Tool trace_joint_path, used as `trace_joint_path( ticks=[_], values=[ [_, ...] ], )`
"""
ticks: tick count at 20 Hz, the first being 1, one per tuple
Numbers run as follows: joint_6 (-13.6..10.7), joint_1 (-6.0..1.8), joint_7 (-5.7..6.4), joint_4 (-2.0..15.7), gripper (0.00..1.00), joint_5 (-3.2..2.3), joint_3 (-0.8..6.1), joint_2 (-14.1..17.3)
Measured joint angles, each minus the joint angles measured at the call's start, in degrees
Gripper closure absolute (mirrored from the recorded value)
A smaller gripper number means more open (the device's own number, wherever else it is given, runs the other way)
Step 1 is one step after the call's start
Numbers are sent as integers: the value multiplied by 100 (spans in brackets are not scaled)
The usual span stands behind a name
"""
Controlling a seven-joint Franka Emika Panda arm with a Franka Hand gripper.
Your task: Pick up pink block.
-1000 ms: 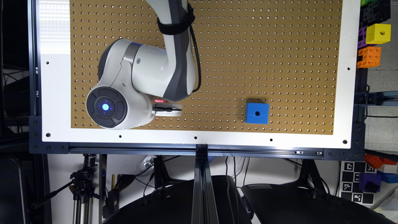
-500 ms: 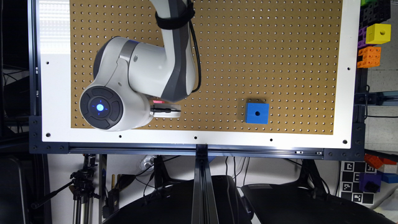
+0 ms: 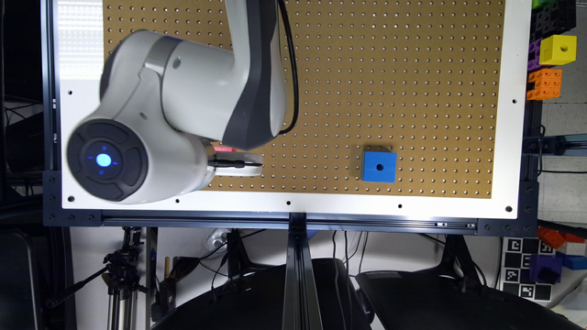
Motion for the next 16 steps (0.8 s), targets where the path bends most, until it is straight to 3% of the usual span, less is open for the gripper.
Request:
trace_joint_path(
  ticks=[4, 16],
  values=[
    [-167, 0, 0, 0, 100, 0, 1, -173],
    [-171, 0, 0, -2, 100, 0, 1, -177]
  ],
)
